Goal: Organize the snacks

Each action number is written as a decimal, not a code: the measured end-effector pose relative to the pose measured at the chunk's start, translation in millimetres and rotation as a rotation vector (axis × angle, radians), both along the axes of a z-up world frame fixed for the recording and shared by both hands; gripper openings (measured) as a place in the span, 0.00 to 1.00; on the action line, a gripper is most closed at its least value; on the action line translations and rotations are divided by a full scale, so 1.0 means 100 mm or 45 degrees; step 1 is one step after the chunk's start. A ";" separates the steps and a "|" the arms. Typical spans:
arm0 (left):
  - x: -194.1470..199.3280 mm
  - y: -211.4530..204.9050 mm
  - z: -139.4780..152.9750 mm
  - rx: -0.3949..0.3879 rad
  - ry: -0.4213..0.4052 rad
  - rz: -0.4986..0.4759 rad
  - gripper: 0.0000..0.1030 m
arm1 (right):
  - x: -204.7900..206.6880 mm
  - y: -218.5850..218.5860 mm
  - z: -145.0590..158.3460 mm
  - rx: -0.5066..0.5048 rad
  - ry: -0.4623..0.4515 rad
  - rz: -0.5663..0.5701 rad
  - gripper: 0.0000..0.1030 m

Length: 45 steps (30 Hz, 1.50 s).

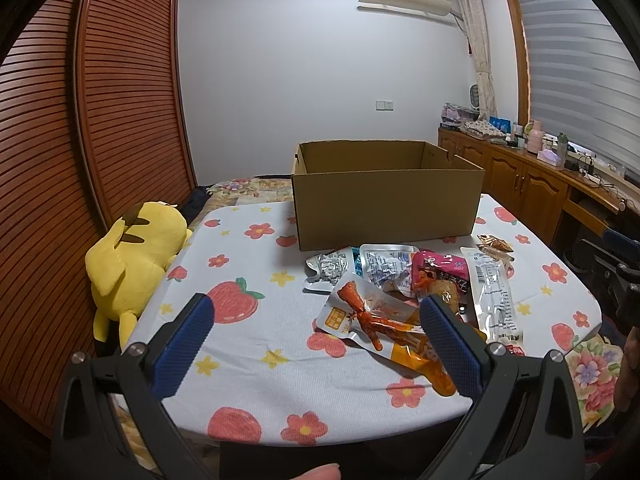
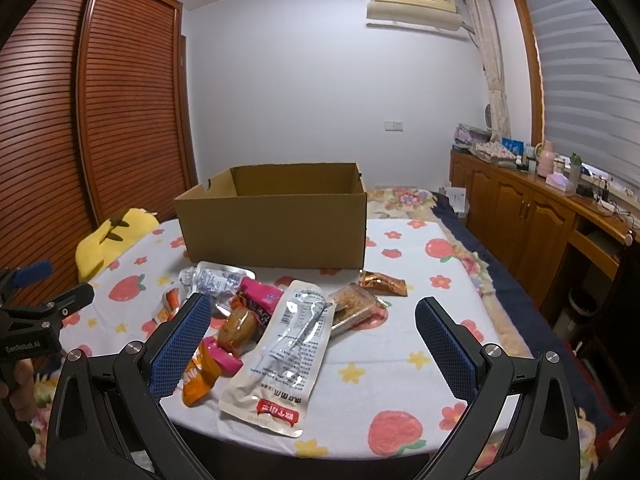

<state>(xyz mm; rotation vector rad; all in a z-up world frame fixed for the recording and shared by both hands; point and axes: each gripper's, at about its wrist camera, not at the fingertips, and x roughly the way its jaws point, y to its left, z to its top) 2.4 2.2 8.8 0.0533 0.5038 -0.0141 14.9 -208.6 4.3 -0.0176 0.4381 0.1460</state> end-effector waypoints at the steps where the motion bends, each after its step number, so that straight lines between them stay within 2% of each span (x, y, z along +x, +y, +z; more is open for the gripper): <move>1: 0.00 0.00 -0.01 0.001 -0.001 0.000 1.00 | 0.00 0.00 0.00 -0.001 0.001 0.000 1.00; 33: -0.03 -0.02 0.06 -0.004 -0.003 -0.005 1.00 | -0.02 0.00 -0.03 -0.005 0.000 0.000 1.00; 45: 0.08 -0.04 -0.19 -0.023 0.073 -0.022 1.00 | 0.06 -0.02 -0.18 -0.004 0.061 0.010 1.00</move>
